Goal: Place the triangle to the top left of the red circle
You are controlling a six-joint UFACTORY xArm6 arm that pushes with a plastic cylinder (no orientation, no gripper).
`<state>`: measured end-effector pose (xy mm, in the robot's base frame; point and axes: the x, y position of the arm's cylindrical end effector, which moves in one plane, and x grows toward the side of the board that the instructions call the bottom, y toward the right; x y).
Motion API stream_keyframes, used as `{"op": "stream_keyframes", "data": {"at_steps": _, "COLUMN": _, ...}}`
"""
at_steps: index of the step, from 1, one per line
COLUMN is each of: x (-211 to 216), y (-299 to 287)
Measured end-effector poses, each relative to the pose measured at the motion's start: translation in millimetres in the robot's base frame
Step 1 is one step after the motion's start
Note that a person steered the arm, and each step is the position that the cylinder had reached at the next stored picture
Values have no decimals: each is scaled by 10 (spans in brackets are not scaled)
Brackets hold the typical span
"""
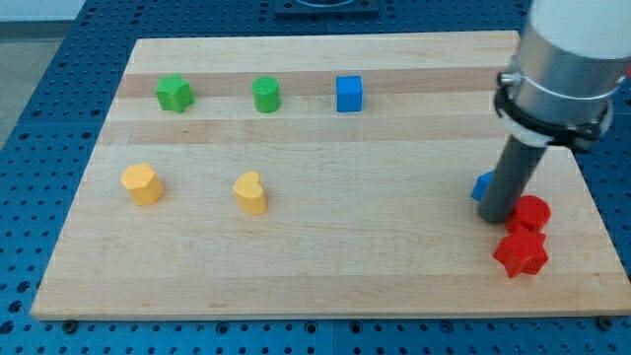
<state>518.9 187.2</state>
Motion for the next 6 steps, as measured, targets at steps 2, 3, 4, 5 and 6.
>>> {"op": "stream_keyframes", "data": {"at_steps": 2, "x": -267, "y": -653}}
{"op": "stream_keyframes", "data": {"at_steps": 3, "x": -638, "y": -600}}
{"op": "stream_keyframes", "data": {"at_steps": 4, "x": -629, "y": -249}}
{"op": "stream_keyframes", "data": {"at_steps": 5, "x": -473, "y": -189}}
{"op": "stream_keyframes", "data": {"at_steps": 6, "x": -369, "y": -189}}
